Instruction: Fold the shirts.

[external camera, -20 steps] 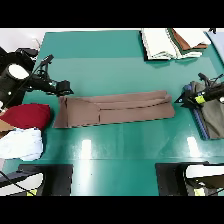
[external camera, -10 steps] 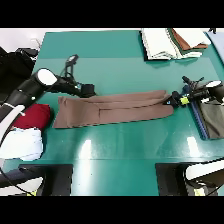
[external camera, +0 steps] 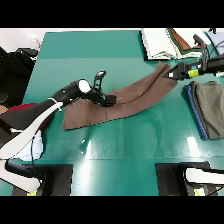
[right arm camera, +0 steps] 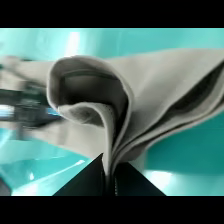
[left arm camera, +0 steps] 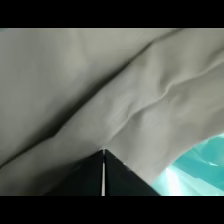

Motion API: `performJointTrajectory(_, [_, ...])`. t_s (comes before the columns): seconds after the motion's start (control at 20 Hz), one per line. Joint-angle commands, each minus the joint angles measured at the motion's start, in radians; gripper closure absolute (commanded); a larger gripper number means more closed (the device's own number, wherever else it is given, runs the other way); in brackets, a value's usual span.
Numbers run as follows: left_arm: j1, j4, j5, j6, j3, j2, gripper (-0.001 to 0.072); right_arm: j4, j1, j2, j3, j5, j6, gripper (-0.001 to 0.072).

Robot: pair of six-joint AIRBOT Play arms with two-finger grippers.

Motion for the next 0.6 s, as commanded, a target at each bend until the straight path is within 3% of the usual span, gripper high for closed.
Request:
performJointTrajectory(0.0, [-0.025,-0.013,0.005,-0.017,0.063,-0.085,0.0681,0.011,0.115,0.073,0.105,0.005,0.067,0.0694])
performJointTrajectory(0.55, [-0.006,0.045,-0.022,-0.031,0.136,-0.046,0.0682,0.011,0.428,0.072,0.186,-0.166,0.150,0.0694])
